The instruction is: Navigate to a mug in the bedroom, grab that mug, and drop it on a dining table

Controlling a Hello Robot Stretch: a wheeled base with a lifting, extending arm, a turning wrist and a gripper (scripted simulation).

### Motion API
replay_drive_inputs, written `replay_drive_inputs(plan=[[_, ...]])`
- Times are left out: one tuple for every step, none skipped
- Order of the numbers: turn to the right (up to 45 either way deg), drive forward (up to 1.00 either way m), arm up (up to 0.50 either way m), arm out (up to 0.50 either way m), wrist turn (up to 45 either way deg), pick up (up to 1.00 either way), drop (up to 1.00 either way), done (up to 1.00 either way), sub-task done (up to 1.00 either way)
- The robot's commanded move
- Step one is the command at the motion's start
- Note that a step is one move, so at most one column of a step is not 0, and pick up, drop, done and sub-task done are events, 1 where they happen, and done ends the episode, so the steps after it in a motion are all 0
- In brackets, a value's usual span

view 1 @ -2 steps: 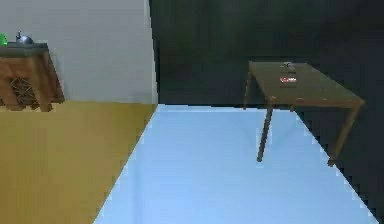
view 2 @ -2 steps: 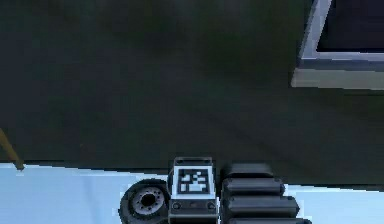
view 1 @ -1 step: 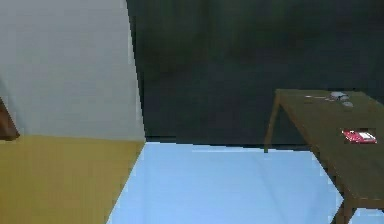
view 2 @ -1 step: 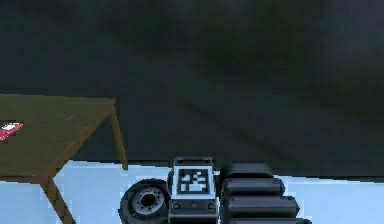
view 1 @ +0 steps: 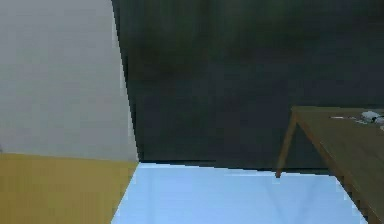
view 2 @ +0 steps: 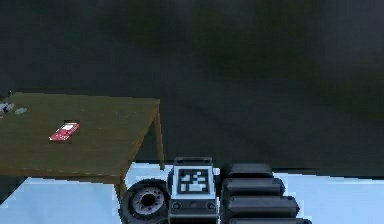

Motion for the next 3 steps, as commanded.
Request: replay_drive_inputs(plan=[[3.0, 0.0, 0.0, 0.0, 0.0, 0.0, 0.0, 0.0, 0.0], [0.0, 0.9, 0.0, 0.0, 0.0, 0.0, 0.0, 0.0, 0.0], [-45.0, 0.0, 0.0, 0.0, 0.0, 0.0, 0.0, 0.0, 0.0]])
